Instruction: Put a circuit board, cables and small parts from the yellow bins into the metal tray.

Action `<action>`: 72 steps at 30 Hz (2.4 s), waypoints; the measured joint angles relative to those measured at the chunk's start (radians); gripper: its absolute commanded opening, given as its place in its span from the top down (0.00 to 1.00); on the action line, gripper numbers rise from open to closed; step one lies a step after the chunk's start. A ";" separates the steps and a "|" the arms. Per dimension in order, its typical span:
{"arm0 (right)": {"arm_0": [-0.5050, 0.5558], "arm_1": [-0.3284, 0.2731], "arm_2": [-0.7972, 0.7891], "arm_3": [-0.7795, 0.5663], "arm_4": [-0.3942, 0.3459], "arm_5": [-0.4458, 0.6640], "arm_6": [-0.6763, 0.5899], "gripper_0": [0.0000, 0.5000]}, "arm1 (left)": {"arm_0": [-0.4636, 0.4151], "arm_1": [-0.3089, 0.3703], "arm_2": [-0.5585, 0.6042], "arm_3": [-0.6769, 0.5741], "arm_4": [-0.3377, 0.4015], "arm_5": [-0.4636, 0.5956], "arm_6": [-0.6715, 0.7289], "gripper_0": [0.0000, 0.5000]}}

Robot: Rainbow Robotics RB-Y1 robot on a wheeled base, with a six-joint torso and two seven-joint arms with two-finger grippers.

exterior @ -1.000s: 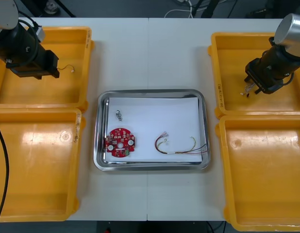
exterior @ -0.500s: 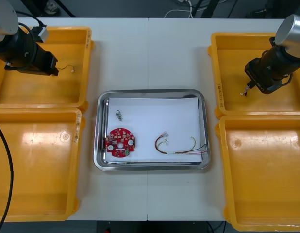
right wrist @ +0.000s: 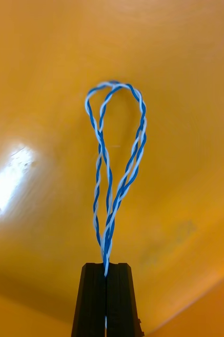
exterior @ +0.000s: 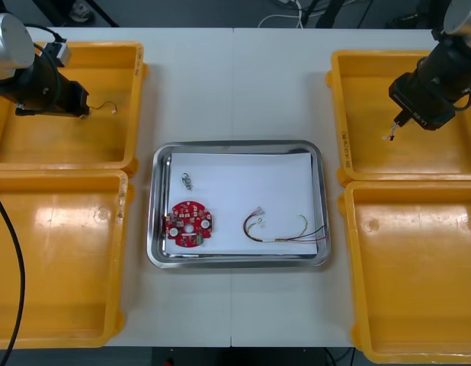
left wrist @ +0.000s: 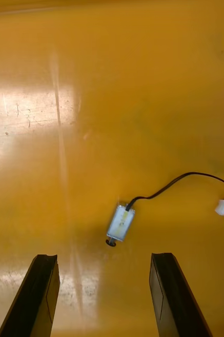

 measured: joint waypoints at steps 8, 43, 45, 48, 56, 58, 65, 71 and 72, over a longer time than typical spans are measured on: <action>0.057 0.000 0.000 -0.288 0.011 0.235 0.000 1.00 | -0.011 -0.011 -0.047 0.068 -0.001 -0.097 0.000 0.00; 0.562 -0.008 0.056 -1.418 -0.218 0.464 0.119 1.00 | -0.025 -0.037 -0.066 0.142 -0.010 -0.204 -0.001 1.00; 0.563 -0.021 0.083 -1.446 -0.277 0.464 0.124 1.00 | -0.025 -0.037 -0.066 0.142 -0.011 -0.193 -0.001 1.00; 0.563 -0.049 0.120 -1.493 -0.366 0.464 0.124 1.00 | -0.028 -0.036 -0.059 0.141 -0.013 -0.150 -0.001 1.00; 0.563 -0.125 0.202 -1.608 -0.534 0.464 0.231 1.00 | -0.031 -0.036 -0.006 0.094 -0.043 0.010 -0.003 1.00; 0.563 -0.135 0.213 -1.619 -0.561 0.464 0.311 1.00 | -0.027 -0.036 0.014 0.053 -0.052 0.058 -0.003 1.00; 0.563 -0.150 0.232 -1.628 -0.616 0.465 0.399 1.00 | 0.040 -0.025 0.051 -0.175 -0.069 0.190 -0.003 1.00; 0.563 -0.176 0.328 -1.657 -0.616 0.465 0.571 1.00 | 0.082 -0.017 0.082 -0.305 -0.076 0.331 -0.003 1.00; 0.562 -0.178 0.346 -1.658 -0.615 0.464 0.571 1.00 | 0.089 -0.017 0.093 -0.334 -0.079 0.355 -0.003 1.00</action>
